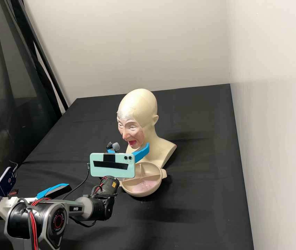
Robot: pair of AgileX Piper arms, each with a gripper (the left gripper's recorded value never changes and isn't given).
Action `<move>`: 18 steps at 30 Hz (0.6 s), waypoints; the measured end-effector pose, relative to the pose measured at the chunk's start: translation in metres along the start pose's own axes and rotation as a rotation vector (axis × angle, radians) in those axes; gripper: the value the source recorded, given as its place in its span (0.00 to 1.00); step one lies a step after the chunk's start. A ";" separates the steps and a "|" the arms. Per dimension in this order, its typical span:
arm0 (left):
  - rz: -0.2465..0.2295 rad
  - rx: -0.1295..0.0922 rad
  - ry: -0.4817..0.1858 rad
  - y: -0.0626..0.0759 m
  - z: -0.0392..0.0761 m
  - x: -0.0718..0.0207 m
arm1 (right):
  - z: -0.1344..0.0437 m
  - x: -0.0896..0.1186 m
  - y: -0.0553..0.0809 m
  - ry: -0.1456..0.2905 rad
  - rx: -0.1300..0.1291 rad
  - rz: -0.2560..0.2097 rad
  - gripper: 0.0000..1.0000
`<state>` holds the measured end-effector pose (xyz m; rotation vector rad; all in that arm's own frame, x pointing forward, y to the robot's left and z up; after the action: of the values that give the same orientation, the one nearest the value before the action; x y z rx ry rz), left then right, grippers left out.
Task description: Feed the grandma with a spoon
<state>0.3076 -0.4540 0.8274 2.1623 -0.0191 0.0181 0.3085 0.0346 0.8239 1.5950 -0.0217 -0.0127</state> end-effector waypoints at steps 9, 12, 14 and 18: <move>0.000 0.000 0.000 0.000 0.000 0.0000 | 0.000 0.000 0.000 0.000 0.000 0.000 1.00; 0.000 0.000 0.000 0.000 0.000 0.0000 | 0.000 0.000 0.000 0.000 0.000 0.000 1.00; 0.000 0.000 0.000 0.000 0.000 0.0000 | 0.000 0.000 0.000 0.000 0.000 0.000 1.00; -0.002 -0.009 0.011 -0.001 -0.003 0.0003 | 0.000 0.000 0.000 0.000 0.000 0.000 1.00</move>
<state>0.3080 -0.4510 0.8287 2.1533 -0.0110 0.0283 0.3085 0.0346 0.8239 1.5950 -0.0217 -0.0127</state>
